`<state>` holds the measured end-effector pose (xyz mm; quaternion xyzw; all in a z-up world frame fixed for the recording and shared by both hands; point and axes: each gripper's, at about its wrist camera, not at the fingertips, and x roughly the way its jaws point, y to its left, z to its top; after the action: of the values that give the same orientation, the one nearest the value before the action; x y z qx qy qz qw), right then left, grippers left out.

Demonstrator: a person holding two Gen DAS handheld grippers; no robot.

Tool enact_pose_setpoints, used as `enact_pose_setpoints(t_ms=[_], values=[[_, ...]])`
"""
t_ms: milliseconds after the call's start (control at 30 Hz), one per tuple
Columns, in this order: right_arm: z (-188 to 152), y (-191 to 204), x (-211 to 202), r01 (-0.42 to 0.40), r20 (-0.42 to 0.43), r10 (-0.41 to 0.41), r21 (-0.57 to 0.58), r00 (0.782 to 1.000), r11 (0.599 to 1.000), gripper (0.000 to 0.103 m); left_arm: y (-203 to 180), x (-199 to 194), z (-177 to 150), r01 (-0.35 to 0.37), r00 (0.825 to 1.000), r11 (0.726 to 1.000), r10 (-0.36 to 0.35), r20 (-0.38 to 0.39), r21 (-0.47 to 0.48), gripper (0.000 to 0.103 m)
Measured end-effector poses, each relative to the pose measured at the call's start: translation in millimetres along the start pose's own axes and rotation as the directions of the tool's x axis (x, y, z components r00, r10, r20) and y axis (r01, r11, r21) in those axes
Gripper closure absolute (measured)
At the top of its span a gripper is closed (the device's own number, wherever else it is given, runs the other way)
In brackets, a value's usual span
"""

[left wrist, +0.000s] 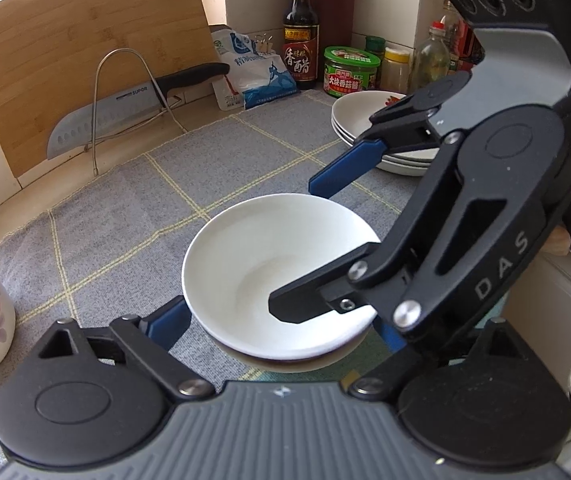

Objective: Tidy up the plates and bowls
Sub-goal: 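Carry the white bowl with the right tool and lower it into another bowl, then open the right tool to release the bowl onto the bowl below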

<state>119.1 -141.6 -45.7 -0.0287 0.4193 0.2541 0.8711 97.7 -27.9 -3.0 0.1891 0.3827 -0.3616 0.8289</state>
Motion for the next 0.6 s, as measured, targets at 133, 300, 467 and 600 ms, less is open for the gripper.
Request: enact_pose_setpoints(t_ms=[133,300,467,600], values=[[1,3,-5,0.017,0.017,-0.016,-0.020,1.000,1.000,0.000,0,-4,-2,-0.003,1.000,1.000,0.004,-0.002,0.018,0.006],[3,3,-16,0.048,0.039,-0.047,-0.029,0.998,0.998,0.000,9,-23,-7,0.001,1.000,1.000,-0.001,0.015,0.018,0.006],[12,7,-23,0.080,0.065,-0.076,-0.063,0.995,0.995,0.000,27,-39,-12,-0.047,0.998,0.999,0.047,0.030,-0.016,0.006],[25,16,-17,0.084,0.077,-0.077,-0.088,0.994,0.993,0.000,51,-53,-21,-0.101,0.993,0.992,0.105,0.051,-0.069,0.006]])
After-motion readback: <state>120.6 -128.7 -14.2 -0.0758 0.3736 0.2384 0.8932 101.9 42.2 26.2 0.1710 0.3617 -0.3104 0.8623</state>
